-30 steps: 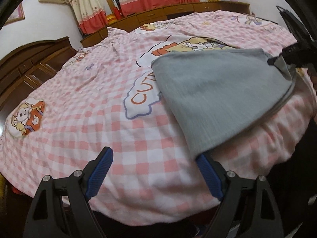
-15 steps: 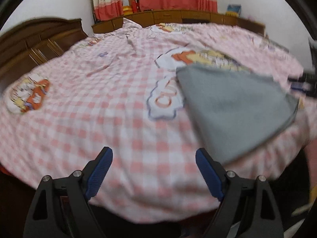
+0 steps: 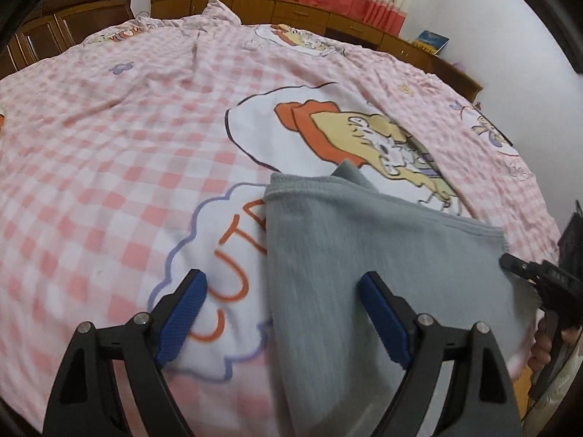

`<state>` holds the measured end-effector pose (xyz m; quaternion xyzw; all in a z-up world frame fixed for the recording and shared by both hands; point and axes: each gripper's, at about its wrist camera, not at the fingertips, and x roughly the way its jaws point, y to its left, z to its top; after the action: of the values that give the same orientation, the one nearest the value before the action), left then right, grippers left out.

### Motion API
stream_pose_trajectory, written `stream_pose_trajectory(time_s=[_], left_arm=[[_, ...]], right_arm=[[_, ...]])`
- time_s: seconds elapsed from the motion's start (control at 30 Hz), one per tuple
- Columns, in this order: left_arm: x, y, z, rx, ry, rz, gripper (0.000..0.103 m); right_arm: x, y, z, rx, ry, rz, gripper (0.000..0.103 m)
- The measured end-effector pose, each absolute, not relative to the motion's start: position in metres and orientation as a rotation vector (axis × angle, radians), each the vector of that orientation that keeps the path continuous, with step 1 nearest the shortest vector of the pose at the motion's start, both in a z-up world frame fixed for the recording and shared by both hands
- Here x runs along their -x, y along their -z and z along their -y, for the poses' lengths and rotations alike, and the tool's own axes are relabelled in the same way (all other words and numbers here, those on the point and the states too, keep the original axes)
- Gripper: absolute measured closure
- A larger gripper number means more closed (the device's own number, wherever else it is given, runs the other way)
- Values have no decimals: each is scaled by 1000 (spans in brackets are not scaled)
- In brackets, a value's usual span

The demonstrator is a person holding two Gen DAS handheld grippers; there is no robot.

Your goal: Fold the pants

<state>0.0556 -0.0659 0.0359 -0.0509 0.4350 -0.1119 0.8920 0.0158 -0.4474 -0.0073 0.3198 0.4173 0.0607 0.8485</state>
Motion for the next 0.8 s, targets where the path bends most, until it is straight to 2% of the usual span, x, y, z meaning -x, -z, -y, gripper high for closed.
stream_pose_trajectory(time_s=[0.1, 0.2, 0.27, 0.33, 0.4, 0.43, 0.53, 0.63, 0.8], left_arm=[[-59, -30, 70, 109, 230, -874, 5], [-62, -30, 75, 118, 239, -853, 6], [-63, -32, 78, 140, 263, -840, 15], [-61, -36, 80, 167, 287, -831, 39], [-60, -39, 79, 208, 294, -827, 46], [-60, -39, 78, 223, 292, -825, 55], [-61, -41, 74, 268, 292, -837, 78], [-56, -54, 75, 289, 299, -856, 88], [-19, -103, 81, 218, 364, -733, 89]], right_arm=[[-15, 10, 431, -547, -116, -837, 53], [-13, 11, 418, -461, -79, -799, 53], [-12, 10, 416, -450, -60, -783, 53], [-6, 7, 414, -452, -49, -746, 68], [1, 2, 415, -460, -52, -701, 76], [4, -1, 415, -465, -51, -680, 80], [15, -11, 416, -495, -57, -618, 83], [25, -28, 407, -454, -44, -561, 84], [44, -68, 386, -404, -73, -481, 86]])
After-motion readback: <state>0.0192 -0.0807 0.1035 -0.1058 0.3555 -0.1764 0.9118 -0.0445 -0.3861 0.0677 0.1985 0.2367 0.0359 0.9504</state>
